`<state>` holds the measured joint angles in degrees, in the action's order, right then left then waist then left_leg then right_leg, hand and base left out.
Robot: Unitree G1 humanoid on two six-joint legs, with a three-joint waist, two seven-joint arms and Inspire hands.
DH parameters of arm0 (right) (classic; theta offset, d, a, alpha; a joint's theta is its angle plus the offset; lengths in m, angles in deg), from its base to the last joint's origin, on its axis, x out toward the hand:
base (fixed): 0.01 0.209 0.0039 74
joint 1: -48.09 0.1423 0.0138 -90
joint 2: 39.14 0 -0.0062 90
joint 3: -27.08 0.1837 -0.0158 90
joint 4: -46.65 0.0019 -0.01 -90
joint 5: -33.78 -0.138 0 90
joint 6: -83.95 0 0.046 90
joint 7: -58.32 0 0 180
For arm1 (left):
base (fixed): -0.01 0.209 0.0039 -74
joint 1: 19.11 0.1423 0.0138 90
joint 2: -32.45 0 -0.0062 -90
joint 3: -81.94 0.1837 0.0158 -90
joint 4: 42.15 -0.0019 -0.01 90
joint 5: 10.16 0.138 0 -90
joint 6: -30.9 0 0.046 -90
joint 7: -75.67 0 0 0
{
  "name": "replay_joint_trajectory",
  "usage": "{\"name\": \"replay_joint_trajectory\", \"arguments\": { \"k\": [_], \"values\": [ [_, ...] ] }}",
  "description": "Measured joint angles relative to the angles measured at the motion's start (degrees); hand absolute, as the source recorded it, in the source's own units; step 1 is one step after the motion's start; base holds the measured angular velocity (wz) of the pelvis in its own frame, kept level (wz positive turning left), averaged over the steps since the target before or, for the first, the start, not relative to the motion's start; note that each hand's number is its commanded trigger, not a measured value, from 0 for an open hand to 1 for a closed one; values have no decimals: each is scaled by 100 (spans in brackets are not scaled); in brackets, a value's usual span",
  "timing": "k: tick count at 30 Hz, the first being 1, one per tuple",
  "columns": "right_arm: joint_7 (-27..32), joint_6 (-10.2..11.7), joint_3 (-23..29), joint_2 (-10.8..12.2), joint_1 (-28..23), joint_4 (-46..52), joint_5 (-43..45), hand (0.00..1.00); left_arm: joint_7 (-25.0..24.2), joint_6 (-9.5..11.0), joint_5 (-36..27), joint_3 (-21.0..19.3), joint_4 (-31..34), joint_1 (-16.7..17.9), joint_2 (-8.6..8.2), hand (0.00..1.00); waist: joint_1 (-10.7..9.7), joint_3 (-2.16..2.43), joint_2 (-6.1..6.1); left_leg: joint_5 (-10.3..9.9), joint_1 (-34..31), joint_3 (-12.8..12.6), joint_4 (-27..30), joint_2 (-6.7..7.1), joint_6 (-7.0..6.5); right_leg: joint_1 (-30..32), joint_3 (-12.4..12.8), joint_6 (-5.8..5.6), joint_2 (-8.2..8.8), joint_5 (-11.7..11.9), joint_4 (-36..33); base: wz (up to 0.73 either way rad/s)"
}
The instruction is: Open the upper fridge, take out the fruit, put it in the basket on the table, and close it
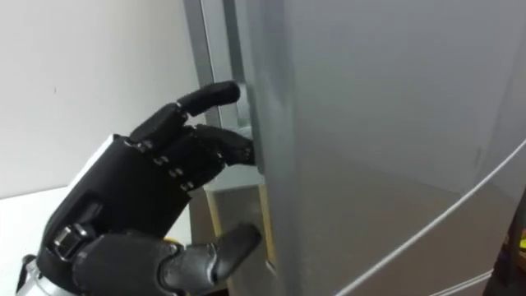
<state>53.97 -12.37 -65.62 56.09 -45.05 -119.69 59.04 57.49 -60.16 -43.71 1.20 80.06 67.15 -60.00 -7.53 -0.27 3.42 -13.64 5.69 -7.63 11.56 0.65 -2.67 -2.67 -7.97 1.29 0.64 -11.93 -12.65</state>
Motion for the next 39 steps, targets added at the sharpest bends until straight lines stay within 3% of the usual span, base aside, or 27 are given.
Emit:
{"name": "replay_joint_trajectory", "arguments": {
  "k": [17, 27, 33, 39],
  "values": [
    [50, 56, 6, -28, 46, 1, 28, 0, -274, -145, 10, 74, -1, 0, 41, 0, -39, 4, -34, 0, -21, -9, -17, -5, 0, 45, 32, 9, -2, 7, -2, -1],
    [42, 55, 5, -32, 11, 22, -163, 0, -494, -161, 43, 345, -1, -2, 35, 0, -125, 3, -39, 0, -34, -54, -17, -8, 0, 58, 63, 7, -5, 6, 5, 0],
    [39, 78, 8, -33, -25, 11, -458, 0, -648, -245, 43, 477, -5, -325, 13, 0, -200, 11, -24, 0, -4, -180, -13, -21, 0, 83, 240, 4, -39, 9, -1, -11],
    [49, 104, 4, -34, -1, 8, -713, 0, -628, -259, 38, 704, -31, -576, -57, 0, -419, 8, -29, 0, -16, -222, -31, -24, 0, 64, 305, -15, -53, 57, 21, -5]
  ]
}}
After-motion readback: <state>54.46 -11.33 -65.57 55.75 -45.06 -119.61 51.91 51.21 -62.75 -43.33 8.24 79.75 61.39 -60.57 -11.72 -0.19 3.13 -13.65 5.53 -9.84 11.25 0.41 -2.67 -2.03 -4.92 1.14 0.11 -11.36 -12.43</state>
